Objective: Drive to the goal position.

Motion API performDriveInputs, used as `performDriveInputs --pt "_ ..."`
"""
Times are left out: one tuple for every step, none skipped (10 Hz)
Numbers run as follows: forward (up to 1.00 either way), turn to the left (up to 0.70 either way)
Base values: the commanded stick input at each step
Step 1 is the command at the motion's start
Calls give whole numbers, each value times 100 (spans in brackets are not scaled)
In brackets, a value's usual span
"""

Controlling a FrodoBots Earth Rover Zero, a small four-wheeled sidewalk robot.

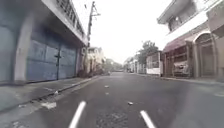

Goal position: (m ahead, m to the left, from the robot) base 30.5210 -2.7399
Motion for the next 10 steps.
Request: performDriveInputs --pt "70 0" --pt "70 0" --pt "70 0" --pt "70 0" --pt "70 0" --pt "70 -8" --pt "70 -27" --pt "70 -35" --pt "70 -35" --pt "70 -35"
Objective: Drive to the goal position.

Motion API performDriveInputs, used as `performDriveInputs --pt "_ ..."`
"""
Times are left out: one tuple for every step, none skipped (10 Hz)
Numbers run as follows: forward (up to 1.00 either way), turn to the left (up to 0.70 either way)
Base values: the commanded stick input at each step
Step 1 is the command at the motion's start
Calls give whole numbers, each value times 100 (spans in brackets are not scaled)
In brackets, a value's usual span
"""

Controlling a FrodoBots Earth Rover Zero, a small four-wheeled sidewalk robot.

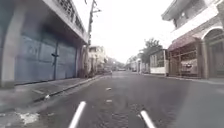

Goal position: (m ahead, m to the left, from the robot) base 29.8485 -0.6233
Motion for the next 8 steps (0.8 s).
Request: performDriveInputs --pt "70 -35" --pt "70 -34" --pt "70 -24" --pt "70 0" --pt "70 0" --pt "70 0" --pt "70 0" --pt "70 0"
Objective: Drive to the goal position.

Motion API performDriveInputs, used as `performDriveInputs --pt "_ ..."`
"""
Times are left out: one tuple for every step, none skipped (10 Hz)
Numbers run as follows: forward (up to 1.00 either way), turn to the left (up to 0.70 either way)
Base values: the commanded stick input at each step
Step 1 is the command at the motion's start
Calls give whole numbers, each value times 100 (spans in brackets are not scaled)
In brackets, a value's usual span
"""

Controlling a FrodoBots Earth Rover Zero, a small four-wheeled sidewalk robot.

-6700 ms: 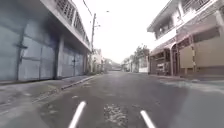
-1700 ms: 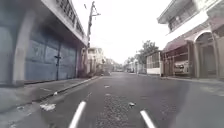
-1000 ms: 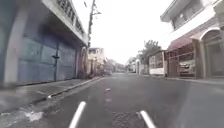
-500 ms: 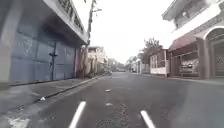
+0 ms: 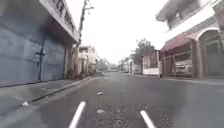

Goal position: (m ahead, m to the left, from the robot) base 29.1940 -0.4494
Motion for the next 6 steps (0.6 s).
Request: performDriveInputs --pt "70 0" --pt "70 0" --pt "70 0" --pt "70 0" --pt "70 0" --pt "70 0"
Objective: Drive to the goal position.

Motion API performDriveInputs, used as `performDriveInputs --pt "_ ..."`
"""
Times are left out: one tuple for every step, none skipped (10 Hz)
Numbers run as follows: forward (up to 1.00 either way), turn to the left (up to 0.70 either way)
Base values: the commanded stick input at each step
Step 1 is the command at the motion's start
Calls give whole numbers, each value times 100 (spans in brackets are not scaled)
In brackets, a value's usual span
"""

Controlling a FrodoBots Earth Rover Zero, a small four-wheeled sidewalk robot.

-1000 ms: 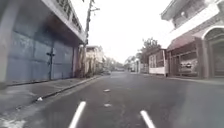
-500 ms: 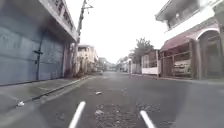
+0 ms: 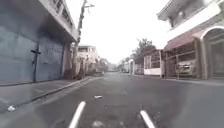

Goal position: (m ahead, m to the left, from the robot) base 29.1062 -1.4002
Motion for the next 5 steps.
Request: performDriveInputs --pt "70 0" --pt "70 0" --pt "70 0" --pt "70 0" --pt "70 0"
